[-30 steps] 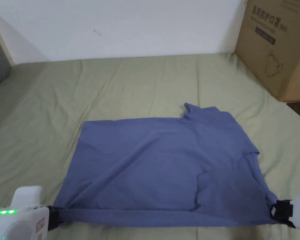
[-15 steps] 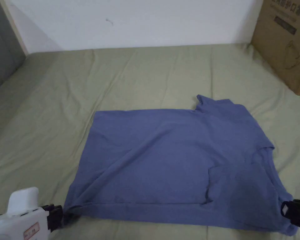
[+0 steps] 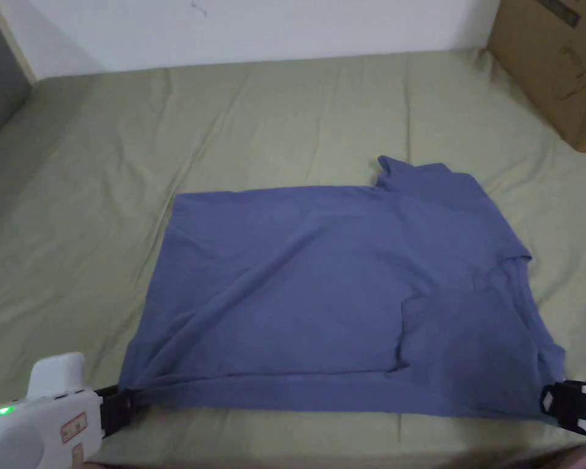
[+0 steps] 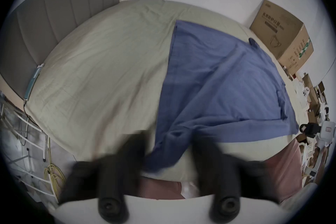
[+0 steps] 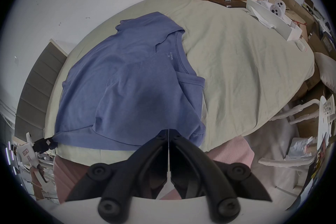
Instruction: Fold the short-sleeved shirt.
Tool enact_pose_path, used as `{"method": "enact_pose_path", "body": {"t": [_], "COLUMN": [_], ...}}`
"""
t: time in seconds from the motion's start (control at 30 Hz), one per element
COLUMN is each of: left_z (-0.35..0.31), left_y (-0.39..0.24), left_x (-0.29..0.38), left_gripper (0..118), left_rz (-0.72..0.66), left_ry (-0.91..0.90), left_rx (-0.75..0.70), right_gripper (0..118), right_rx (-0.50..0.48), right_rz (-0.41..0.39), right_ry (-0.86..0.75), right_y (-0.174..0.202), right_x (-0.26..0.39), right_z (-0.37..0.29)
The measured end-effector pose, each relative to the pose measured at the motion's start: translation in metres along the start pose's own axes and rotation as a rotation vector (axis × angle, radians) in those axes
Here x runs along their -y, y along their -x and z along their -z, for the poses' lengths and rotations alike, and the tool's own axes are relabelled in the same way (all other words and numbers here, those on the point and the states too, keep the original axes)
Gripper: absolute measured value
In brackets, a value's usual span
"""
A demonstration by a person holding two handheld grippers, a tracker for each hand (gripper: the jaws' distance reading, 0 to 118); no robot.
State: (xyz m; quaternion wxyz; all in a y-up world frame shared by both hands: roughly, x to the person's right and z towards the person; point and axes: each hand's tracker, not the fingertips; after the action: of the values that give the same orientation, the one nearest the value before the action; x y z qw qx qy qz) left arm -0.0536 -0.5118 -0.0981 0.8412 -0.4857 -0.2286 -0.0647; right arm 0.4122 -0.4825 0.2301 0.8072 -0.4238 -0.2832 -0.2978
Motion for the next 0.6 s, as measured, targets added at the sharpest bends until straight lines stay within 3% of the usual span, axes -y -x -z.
{"method": "enact_pose_path", "body": {"t": [0.03, 0.17, 0.2, 0.23, 0.27, 0.3, 0.4, 0.43, 0.47, 0.5, 0.53, 0.6], "left_z": [0.006, 0.002, 0.001, 0.000, -0.007, -0.009, -0.013, -0.014, -0.014, -0.014, -0.015, -0.016], "left_y": [-0.003, -0.013, -0.013, -0.011, -0.011, -0.010, -0.012, -0.013, -0.014, -0.015, -0.016, -0.018], "left_x": [0.002, 0.000, -0.003, -0.006, -0.006, -0.008, -0.009, -0.008, -0.008, -0.007, -0.006, -0.006], "left_gripper": [3, 2, 3, 2, 3, 3, 3, 3, 3, 3, 3, 3], "left_rz": [-0.009, 0.019, 0.005, -0.013, -0.034, -0.045, -0.042, -0.037, -0.032, -0.027, -0.023, -0.021], "left_ry": [0.032, 0.020, 0.018, 0.011, 0.000, -0.002, -0.001, -0.001, 0.003, 0.008, 0.011, 0.015], "left_rx": [0.016, 0.003, 0.000, 0.004, 0.013, 0.019, 0.013, 0.012, 0.011, 0.005, 0.001, 0.000], "right_gripper": [2, 6, 23, 66, 94, 103, 102, 93, 69, 24, 1, 1], "right_rx": [0.005, 0.033, 0.041, 0.051, 0.055, 0.054, 0.037, 0.031, 0.033, 0.057, 0.111, 0.048], "right_rz": [-0.006, -0.067, -0.083, -0.095, -0.096, -0.092, -0.057, -0.045, -0.045, -0.056, -0.055, -0.065], "right_ry": [0.000, -0.011, -0.022, -0.018, -0.012, -0.012, -0.021, -0.006, 0.008, 0.013, 0.025, 0.068], "right_y": [0.000, 0.002, 0.003, 0.002, 0.001, -0.001, -0.008, -0.011, -0.013, -0.013, -0.013, -0.017], "right_x": [0.000, 0.005, 0.006, 0.005, 0.002, 0.000, -0.010, -0.013, -0.015, -0.015, -0.014, -0.012], "right_z": [0.000, -0.007, -0.007, -0.006, -0.002, 0.000, 0.007, 0.012, 0.017, 0.021, 0.025, 0.028]}}
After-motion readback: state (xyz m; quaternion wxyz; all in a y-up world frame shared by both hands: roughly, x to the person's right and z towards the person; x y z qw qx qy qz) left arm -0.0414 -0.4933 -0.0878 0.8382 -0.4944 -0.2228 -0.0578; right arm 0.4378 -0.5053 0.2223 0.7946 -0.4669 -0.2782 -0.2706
